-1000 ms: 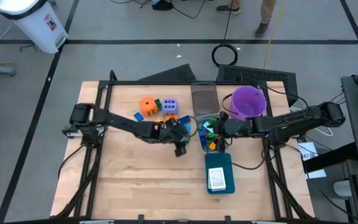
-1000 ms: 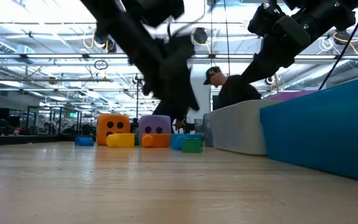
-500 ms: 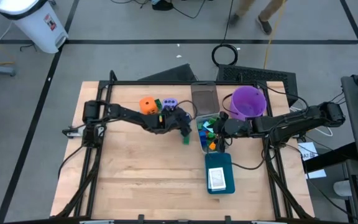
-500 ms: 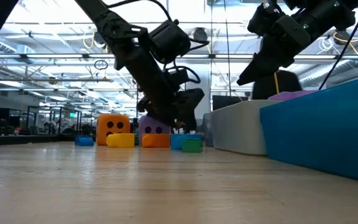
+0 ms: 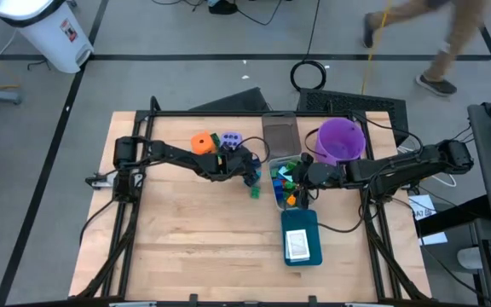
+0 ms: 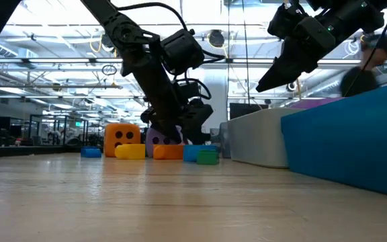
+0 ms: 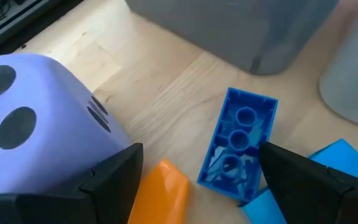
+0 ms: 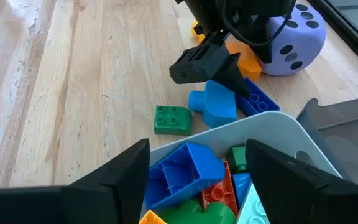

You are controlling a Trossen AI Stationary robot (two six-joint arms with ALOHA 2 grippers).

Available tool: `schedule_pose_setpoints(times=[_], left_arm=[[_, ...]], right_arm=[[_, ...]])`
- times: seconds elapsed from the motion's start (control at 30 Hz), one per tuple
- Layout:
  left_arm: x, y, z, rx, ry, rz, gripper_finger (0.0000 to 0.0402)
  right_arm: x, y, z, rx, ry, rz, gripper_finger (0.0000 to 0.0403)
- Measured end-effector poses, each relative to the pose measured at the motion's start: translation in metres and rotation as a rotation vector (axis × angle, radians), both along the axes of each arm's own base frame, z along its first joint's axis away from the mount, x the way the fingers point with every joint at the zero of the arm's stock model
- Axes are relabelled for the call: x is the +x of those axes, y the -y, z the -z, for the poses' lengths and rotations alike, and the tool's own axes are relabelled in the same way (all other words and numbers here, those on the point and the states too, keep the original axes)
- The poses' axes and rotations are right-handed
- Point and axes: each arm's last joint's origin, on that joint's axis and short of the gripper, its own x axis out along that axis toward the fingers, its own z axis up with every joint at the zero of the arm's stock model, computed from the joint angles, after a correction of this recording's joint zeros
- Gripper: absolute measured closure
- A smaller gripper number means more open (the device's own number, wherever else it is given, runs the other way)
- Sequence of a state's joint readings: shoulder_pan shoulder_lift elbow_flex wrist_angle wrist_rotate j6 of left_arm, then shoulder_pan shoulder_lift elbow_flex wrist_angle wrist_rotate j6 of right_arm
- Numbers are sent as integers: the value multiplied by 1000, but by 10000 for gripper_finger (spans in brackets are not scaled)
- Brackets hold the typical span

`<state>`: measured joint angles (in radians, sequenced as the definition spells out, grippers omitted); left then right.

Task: Pick & Place Toys
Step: Adjust the game piece on the table

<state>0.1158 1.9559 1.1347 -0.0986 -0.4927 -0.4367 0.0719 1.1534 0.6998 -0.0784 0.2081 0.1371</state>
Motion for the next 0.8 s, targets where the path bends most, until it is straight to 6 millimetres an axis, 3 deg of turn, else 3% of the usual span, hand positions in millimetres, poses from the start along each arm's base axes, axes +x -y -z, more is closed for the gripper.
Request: schedule_pose_setpoints(times=[0.3,0.8], left_arm=[[-6,3,4,-22,-90,19,76],[-15,22,11,-298,-214,269,76]], right_arm=[[0,0,0,0,0,0,165],[0,0,0,0,0,0,165]])
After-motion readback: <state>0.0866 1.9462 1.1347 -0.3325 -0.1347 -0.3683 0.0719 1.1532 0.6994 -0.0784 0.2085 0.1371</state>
